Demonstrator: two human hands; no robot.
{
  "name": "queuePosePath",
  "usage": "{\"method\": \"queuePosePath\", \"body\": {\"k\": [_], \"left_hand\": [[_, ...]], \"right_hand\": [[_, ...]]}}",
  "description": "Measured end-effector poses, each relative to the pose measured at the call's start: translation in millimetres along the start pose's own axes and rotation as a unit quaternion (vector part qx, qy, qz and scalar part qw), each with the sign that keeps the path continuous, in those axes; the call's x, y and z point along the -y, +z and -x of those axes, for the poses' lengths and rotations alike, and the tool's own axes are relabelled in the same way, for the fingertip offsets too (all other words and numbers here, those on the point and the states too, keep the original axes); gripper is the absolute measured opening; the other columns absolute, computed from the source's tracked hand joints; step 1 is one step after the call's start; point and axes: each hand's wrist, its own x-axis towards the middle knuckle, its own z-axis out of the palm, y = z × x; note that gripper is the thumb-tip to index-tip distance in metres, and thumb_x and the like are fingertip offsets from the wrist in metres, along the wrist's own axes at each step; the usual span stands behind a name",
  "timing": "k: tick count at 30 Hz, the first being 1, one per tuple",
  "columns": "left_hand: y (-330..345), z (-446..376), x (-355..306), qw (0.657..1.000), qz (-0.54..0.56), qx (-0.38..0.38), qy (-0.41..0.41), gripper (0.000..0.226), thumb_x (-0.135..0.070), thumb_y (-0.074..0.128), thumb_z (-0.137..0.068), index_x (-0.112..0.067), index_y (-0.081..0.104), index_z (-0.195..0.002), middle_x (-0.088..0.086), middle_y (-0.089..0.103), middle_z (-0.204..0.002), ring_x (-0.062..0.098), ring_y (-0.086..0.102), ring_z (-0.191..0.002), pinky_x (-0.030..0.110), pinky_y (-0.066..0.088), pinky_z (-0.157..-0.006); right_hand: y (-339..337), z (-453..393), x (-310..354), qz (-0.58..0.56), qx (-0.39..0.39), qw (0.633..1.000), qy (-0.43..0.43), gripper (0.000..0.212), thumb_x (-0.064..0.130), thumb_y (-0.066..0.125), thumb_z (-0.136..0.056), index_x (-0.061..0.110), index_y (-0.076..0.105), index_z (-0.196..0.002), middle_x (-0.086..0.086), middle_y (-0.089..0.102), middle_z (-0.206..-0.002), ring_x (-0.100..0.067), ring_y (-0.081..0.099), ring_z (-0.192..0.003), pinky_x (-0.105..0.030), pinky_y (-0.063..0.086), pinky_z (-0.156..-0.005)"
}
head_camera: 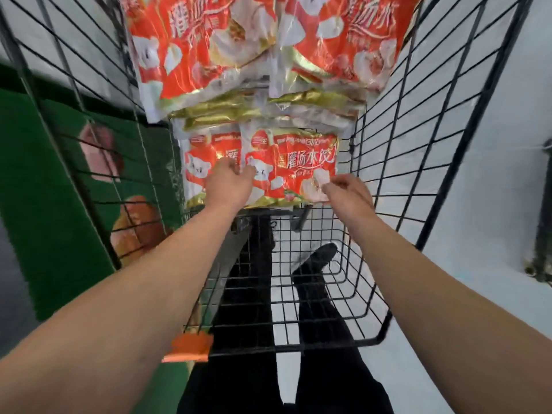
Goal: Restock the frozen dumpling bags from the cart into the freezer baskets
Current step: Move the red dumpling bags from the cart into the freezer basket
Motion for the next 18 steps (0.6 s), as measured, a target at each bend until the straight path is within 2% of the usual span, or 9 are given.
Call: {"method": "queuePosePath", "body": {"k": [3, 6, 8, 10, 12, 15, 18], "left_hand": [[19, -28, 8, 1.0, 0.003, -0.01, -0.001, 0.037, -0.028, 0.059, -0.096, -0.009, 0.06, -0.128, 0.002, 0.067, -0.115, 0.023, 0.064, -0.103, 0.033, 0.051, -0.088], [30, -45, 16, 0.999, -0.022, -0.024, 0.0, 0.024, -0.022, 0.059, -0.096, -0.006, 0.066, -0.111, 0.007, 0.069, -0.101, 0.027, 0.064, -0.092, 0.033, 0.051, -0.075], [29, -49, 22, 0.997, -0.05, -0.039, 0.033, 0.016, -0.019, 0.057, -0.097, -0.006, 0.06, -0.088, 0.002, 0.059, -0.079, 0.024, 0.055, -0.075, 0.031, 0.036, -0.059], [22, -47, 32, 0.995, -0.068, -0.058, 0.05, 0.021, -0.016, 0.053, -0.098, -0.011, 0.05, -0.078, -0.001, 0.048, -0.07, 0.018, 0.043, -0.065, 0.031, 0.024, -0.054], [11, -45, 50, 0.995, -0.052, -0.08, 0.031, 0.025, -0.012, 0.051, -0.098, -0.013, 0.045, -0.073, -0.001, 0.044, -0.068, 0.017, 0.039, -0.062, 0.032, 0.025, -0.053], [3, -53, 79, 0.992, -0.018, -0.118, -0.036, 0.017, -0.009, 0.049, -0.093, -0.008, 0.049, -0.076, 0.005, 0.044, -0.071, 0.024, 0.04, -0.07, 0.031, 0.031, -0.062], [3, -56, 86, 0.986, 0.017, -0.142, -0.088, 0.018, -0.012, 0.048, -0.09, -0.014, 0.044, -0.073, -0.002, 0.04, -0.067, 0.023, 0.039, -0.072, 0.029, 0.031, -0.064]], "right_hand": [[11, -28, -6, -0.014, -0.017, 0.999, 0.028, 0.035, 0.03, 0.063, -0.087, 0.02, 0.06, -0.121, 0.002, 0.059, -0.121, -0.018, 0.054, -0.113, -0.034, 0.045, -0.101], [23, -47, -12, -0.065, -0.024, 0.996, 0.046, 0.037, 0.027, 0.062, -0.087, 0.018, 0.058, -0.122, 0.003, 0.061, -0.115, -0.017, 0.059, -0.107, -0.035, 0.048, -0.099], [31, -61, -13, -0.081, -0.053, 0.994, 0.048, 0.035, 0.029, 0.062, -0.085, 0.018, 0.057, -0.118, -0.002, 0.064, -0.121, -0.02, 0.061, -0.109, -0.04, 0.05, -0.101], [37, -73, -11, -0.084, -0.081, 0.991, 0.061, 0.04, 0.03, 0.058, -0.088, 0.019, 0.054, -0.126, -0.006, 0.058, -0.133, -0.024, 0.058, -0.118, -0.04, 0.047, -0.104], [45, -85, -11, -0.094, -0.087, 0.989, 0.075, 0.047, 0.032, 0.053, -0.088, 0.018, 0.053, -0.133, -0.006, 0.057, -0.136, -0.026, 0.055, -0.122, -0.04, 0.045, -0.106], [54, -93, -12, -0.098, -0.07, 0.99, 0.071, 0.041, 0.035, 0.049, -0.079, 0.018, 0.068, -0.111, -0.005, 0.07, -0.11, -0.027, 0.065, -0.103, -0.044, 0.055, -0.093], [65, -88, -8, -0.128, -0.026, 0.989, 0.072, 0.027, 0.03, 0.048, -0.088, 0.015, 0.069, -0.089, -0.006, 0.075, -0.098, -0.026, 0.07, -0.093, -0.041, 0.058, -0.086]]}}
